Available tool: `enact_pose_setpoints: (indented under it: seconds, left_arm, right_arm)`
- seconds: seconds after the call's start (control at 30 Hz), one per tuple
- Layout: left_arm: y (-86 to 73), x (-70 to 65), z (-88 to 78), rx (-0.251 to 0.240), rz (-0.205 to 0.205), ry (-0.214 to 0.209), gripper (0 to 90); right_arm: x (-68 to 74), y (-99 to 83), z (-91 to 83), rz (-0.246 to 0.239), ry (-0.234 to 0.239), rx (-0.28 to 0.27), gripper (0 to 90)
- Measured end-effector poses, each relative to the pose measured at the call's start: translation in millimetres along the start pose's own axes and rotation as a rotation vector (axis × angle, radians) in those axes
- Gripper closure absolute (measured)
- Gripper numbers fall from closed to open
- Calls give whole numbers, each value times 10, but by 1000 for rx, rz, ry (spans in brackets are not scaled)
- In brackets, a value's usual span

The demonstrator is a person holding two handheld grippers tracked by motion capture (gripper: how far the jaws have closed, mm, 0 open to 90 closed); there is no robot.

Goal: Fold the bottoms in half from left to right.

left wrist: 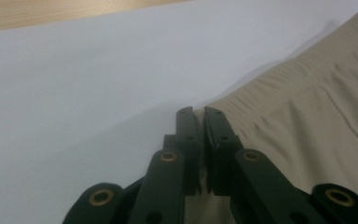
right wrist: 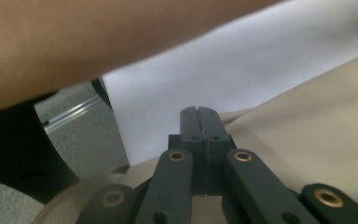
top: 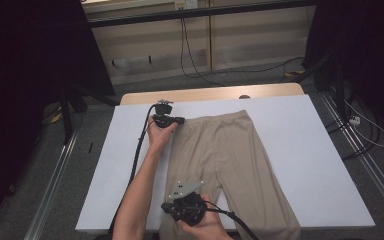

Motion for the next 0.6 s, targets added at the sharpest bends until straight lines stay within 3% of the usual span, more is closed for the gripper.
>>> enact_pose_setpoints:
  seconds: [0.23,0.4,0.6]
  left_arm:
    - [160,-26,-168,-56,-31,-9,858]
    - [261,34,-368,-85,-49,-5,858]
    - [331,35,-498,-107,-41,2,858]
  right_arm:
    - [-20,137,-132,5,-2,-62,900]
    - [12,254,-204,-3,13,-108,900]
    - [49,399,-224,-12,27,-148,900]
Point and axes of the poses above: each handheld gripper's, and its own axes: z roughly forward along the jaws, y roughly out of its top, x roughly to its left, the point moved 7 cm from there along z, roughly forward along the jaws, and after that the axes turned 14 degrees about -z, right-handed, at the moved point
